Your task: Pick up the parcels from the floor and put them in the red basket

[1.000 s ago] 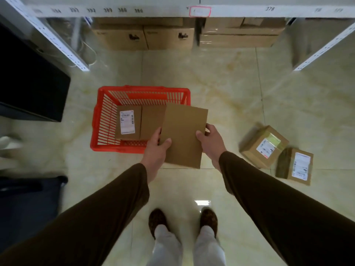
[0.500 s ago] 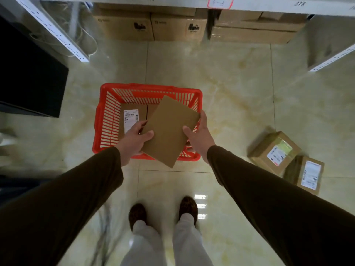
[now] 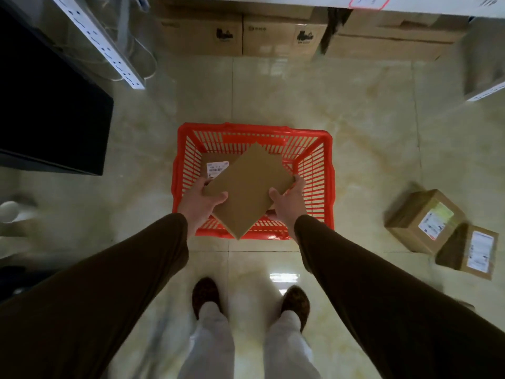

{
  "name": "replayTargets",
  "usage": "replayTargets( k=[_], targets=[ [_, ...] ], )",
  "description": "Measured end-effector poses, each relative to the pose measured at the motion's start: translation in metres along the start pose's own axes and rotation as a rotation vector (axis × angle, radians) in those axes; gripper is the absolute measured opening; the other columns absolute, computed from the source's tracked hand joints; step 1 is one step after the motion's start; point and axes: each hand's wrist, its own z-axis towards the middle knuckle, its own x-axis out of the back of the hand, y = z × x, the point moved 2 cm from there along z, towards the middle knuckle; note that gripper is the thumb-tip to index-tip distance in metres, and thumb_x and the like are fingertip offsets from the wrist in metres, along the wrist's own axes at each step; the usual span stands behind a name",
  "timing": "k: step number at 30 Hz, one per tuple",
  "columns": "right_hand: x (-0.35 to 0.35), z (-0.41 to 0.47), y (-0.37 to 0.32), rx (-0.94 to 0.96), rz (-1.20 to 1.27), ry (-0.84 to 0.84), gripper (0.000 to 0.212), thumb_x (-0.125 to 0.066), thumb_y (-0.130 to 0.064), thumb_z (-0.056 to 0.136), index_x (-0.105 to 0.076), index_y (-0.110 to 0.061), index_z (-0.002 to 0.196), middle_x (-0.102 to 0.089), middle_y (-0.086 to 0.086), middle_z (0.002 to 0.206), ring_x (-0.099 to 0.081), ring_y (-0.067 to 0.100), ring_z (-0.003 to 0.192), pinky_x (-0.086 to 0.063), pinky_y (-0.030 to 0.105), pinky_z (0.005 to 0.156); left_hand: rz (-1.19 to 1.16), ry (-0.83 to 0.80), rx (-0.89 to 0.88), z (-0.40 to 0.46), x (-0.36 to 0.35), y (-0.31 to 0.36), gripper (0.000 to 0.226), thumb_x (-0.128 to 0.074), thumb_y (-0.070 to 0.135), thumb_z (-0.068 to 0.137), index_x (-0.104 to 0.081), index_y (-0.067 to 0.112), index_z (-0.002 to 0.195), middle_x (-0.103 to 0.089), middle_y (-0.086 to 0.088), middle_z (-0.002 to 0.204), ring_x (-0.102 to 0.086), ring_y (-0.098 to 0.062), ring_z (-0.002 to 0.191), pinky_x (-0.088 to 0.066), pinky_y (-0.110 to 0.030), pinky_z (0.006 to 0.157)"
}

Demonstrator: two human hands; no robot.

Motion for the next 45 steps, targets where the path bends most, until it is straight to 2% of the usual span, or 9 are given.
replayTargets(
  k=[5, 10, 14, 19, 26, 31, 34, 39, 45],
  targets=[
    [-0.013, 0.020, 0.011, -0.010, 0.077, 0.028, 0.071, -0.060, -0.008, 0.098, -0.021, -0.040, 0.147, -0.046, 0.001, 0.134, -0.059, 0.035, 0.124, -0.061, 0.054, 0.081, -0.052, 0.003, 0.004, 0.029, 0.007, -0.009, 0.043, -0.075, 0.027, 0.090, -0.053, 0.032, 0.127, -0.062, 0.009, 0.119, -0.062, -0.013, 0.103, -0.052, -0.029, 0.077],
    [-0.017, 0.043, 0.011, -0.031, 0.117, 0.040, 0.056, -0.061, -0.005, 0.097, -0.029, -0.034, 0.134, -0.047, 0.002, 0.126, -0.064, 0.034, 0.111, -0.063, 0.053, 0.077, -0.042, 0.088, 0.058, 0.055, 0.004, -0.013, 0.069, -0.080, 0.026, 0.085, -0.035, 0.026, 0.138, -0.055, 0.000, 0.129, -0.060, -0.026, 0.112, -0.052, -0.050, 0.099],
    [-0.020, 0.051, 0.020, -0.078, 0.173, 0.074, 0.046, -0.061, -0.004, 0.096, -0.033, -0.024, 0.126, -0.050, 0.006, 0.125, -0.065, 0.030, 0.105, -0.063, 0.048, 0.081, -0.061, 0.116, 0.039, 0.073, 0.009, -0.007, 0.066, -0.082, 0.023, 0.083, -0.035, 0.028, 0.129, -0.055, 0.002, 0.128, -0.059, -0.026, 0.116, -0.049, -0.052, 0.102],
    [-0.020, 0.055, 0.043, -0.067, -0.054, 0.160, 0.037, -0.064, -0.029, 0.095, -0.043, -0.020, 0.124, -0.059, 0.002, 0.118, -0.061, 0.023, 0.107, -0.051, 0.031, 0.079, -0.002, 0.009, -0.022, 0.100, 0.018, 0.003, 0.081, -0.079, 0.023, 0.086, -0.030, 0.032, 0.150, -0.053, 0.002, 0.138, -0.055, -0.025, 0.123, -0.047, -0.049, 0.106],
    [-0.042, 0.052, 0.067, -0.091, -0.060, 0.044, 0.049, -0.060, -0.056, 0.093, -0.048, -0.023, 0.126, -0.059, -0.002, 0.122, -0.058, 0.024, 0.115, -0.051, 0.044, 0.100, 0.302, -0.119, -0.061, 0.132, 0.026, 0.015, 0.089, -0.084, 0.039, 0.078, -0.029, 0.035, 0.148, -0.050, 0.008, 0.129, -0.055, -0.021, 0.112, -0.048, -0.035, 0.085],
    [-0.062, 0.053, 0.069, -0.116, 0.063, 0.038, 0.065, -0.066, -0.043, 0.094, -0.029, -0.023, 0.144, -0.052, 0.004, 0.134, -0.058, 0.031, 0.121, -0.054, 0.053, 0.099, 0.457, -0.212, -0.124, 0.150, 0.030, 0.026, 0.090, -0.081, 0.031, 0.083, -0.027, 0.037, 0.155, -0.041, 0.000, 0.151, -0.046, -0.026, 0.130, -0.043, -0.045, 0.106],
    [-0.073, 0.050, 0.071, -0.106, 0.125, 0.009, 0.090, -0.069, -0.040, 0.093, -0.004, -0.040, 0.155, -0.045, -0.002, 0.126, -0.064, 0.027, 0.103, -0.062, 0.044, 0.076, 0.553, -0.265, -0.176, 0.160, 0.034, 0.032, 0.082, -0.078, 0.031, 0.087, -0.031, 0.035, 0.154, -0.044, 0.001, 0.149, -0.047, -0.021, 0.127, -0.042, -0.035, 0.098],
    [-0.085, 0.057, 0.076, -0.242, 0.175, 0.020, 0.049, -0.064, -0.039, 0.097, -0.030, -0.030, 0.131, -0.056, 0.010, 0.127, -0.077, 0.035, 0.086, -0.065, 0.037, 0.065, 0.691, -0.234, -0.235, 0.171, 0.035, 0.035, 0.077, -0.078, 0.033, 0.086, -0.035, 0.032, 0.151, -0.050, 0.000, 0.142, -0.052, -0.021, 0.120, -0.046, -0.036, 0.097],
    [-0.083, 0.060, 0.085, -0.271, 0.019, 0.035, 0.048, -0.064, -0.043, 0.096, -0.048, -0.013, 0.129, -0.064, 0.000, 0.103, -0.074, 0.022, 0.087, -0.064, 0.040, 0.083, 0.892, -0.127, -0.365, 0.167, 0.040, 0.024, 0.071, -0.074, 0.044, 0.085, -0.040, 0.033, 0.146, -0.043, -0.003, 0.148, -0.035, -0.030, 0.136, -0.034, -0.051, 0.113]
  ],
)
